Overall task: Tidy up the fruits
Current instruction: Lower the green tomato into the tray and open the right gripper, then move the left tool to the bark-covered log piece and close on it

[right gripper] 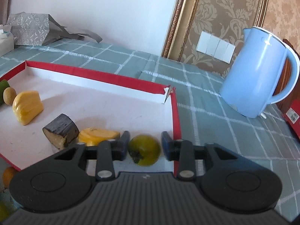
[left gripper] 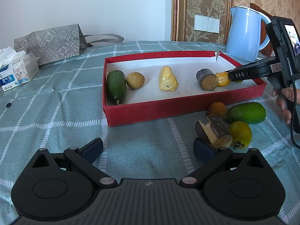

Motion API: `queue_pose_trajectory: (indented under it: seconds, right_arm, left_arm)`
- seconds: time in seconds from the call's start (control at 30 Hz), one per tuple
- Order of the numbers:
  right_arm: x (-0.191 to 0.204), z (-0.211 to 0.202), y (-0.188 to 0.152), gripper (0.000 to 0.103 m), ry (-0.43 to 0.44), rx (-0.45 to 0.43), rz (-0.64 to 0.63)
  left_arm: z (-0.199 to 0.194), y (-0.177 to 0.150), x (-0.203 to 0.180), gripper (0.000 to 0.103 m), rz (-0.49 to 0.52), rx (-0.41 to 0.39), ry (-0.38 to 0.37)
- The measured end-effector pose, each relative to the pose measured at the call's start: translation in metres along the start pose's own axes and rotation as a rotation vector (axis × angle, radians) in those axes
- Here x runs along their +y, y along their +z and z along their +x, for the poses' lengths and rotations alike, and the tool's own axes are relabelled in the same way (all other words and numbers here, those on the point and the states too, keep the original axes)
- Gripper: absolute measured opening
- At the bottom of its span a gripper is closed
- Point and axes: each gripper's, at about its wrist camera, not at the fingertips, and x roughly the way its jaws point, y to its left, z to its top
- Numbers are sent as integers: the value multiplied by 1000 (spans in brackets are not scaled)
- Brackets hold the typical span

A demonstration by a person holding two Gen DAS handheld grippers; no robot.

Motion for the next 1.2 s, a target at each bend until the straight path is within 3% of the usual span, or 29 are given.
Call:
queue_pose_trajectory:
  seconds: [0.2,0.3,0.37,0.53,0.93,1.2]
  right_arm:
    - [-3,-13,-6,54,22,-60,29]
    - [-5,-28,-9,64,38,-94,54]
    - [-7,-45,-15,103,6,-136,69]
    - [-13,-81,-35,103,-54,-222,51]
    - [-34,-117,-88,103,42,-179,148]
    - [-39,-108,-93,103,102,-106,193]
  left_arm:
    - [0,0,0,103,0,0,0]
    - [0,0,0,103,0,0,0]
    - [0,0,1,103,0,0,0]
    - [0,0,0,103,0,0,0]
    - [0,0,0,103,0,0,0]
    - [0,0,0,103,-1,-3,-1]
